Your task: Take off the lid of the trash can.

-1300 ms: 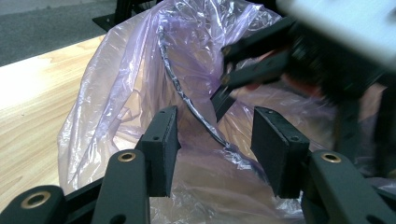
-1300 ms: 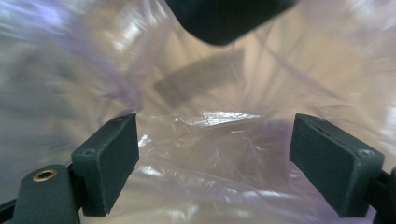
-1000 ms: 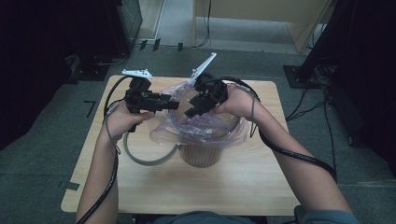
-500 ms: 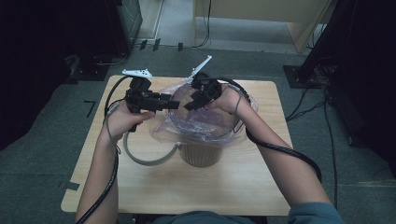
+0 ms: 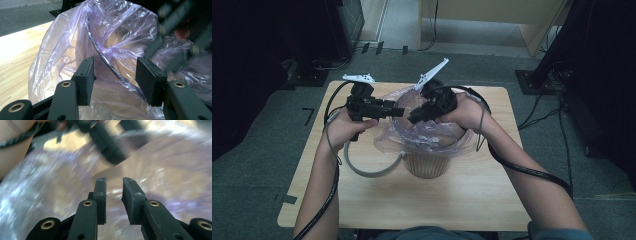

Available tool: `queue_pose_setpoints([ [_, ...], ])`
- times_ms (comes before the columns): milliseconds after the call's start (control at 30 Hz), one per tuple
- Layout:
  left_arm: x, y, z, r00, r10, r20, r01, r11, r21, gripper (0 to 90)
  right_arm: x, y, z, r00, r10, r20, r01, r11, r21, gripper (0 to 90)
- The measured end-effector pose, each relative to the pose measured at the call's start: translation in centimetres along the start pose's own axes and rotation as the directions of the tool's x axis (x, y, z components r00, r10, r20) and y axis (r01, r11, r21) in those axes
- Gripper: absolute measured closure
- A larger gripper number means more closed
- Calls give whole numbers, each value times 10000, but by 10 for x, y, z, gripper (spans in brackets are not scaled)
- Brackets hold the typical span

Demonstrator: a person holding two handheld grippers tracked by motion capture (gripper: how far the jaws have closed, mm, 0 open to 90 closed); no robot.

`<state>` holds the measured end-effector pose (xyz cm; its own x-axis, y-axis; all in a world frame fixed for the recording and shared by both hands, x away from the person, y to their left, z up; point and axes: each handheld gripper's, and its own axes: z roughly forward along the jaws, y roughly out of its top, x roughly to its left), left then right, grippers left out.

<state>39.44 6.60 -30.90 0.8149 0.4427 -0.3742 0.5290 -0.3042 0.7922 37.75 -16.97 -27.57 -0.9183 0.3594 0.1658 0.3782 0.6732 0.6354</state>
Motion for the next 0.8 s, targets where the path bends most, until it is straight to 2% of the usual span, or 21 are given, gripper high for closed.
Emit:
queue_pose_setpoints([
  [67,0,0,1,10000,0,20,0,10000,5,483,10,-2,7,9992,-340,-232,350,9985,429,719],
  [133,-1,0,1,10000,19,2,-19,10000,13,485,12,-2,8,9988,-268,-412,282,9990,341,701],
  [167,-1,0,1,10000,39,-10,-39,10000,20,485,17,-2,14,9969,-259,-746,296,9984,486,633],
  [233,-1,0,1,10000,29,22,-29,10000,35,483,21,-2,20,9940,-830,-708,877,9940,656,586],
  [267,0,0,1,10000,41,1,-41,10000,40,482,23,-1,24,9927,-959,-738,1015,9920,757,589],
  [300,0,0,1,10000,41,1,-41,10000,40,481,23,-1,24,9927,-959,-738,1015,9920,757,589],
  [333,0,0,1,10000,41,-36,-41,10000,61,480,23,-2,32,9942,-926,-553,986,9882,1172,505],
  [367,0,0,1,10000,63,-66,-63,10000,77,480,23,-2,32,9942,-926,-553,986,9882,1172,505],
  [400,0,0,1,9999,53,-129,-52,10000,80,478,20,-4,40,9953,-824,-500,886,9865,1379,383],
  [467,0,0,1,9999,10,-110,-9,10000,89,477,18,-7,44,9970,-691,-360,737,9863,1473,353],
  [533,0,0,1,9999,76,-117,-74,9999,130,481,18,-5,39,9964,-822,-203,842,9875,1332,399],
  [600,0,0,1,9999,81,-126,-80,9999,131,482,18,0,26,9964,-841,-111,848,9916,979,447],
  [633,0,0,1,9999,81,-126,-80,9999,131,482,18,0,26,9964,-841,-111,848,9916,979,447],
  [700,-1,0,1,9999,49,-128,-48,9999,97,482,14,5,8,9957,-894,227,877,9939,661,531],
  [733,-1,0,1,9999,48,-120,-47,9999,104,483,6,7,-3,9970,-560,539,537,9976,427,628],
  [800,-1,0,2,9999,64,-118,-63,9999,115,483,-3,6,-7,9972,-108,743,81,9993,366,716],
])
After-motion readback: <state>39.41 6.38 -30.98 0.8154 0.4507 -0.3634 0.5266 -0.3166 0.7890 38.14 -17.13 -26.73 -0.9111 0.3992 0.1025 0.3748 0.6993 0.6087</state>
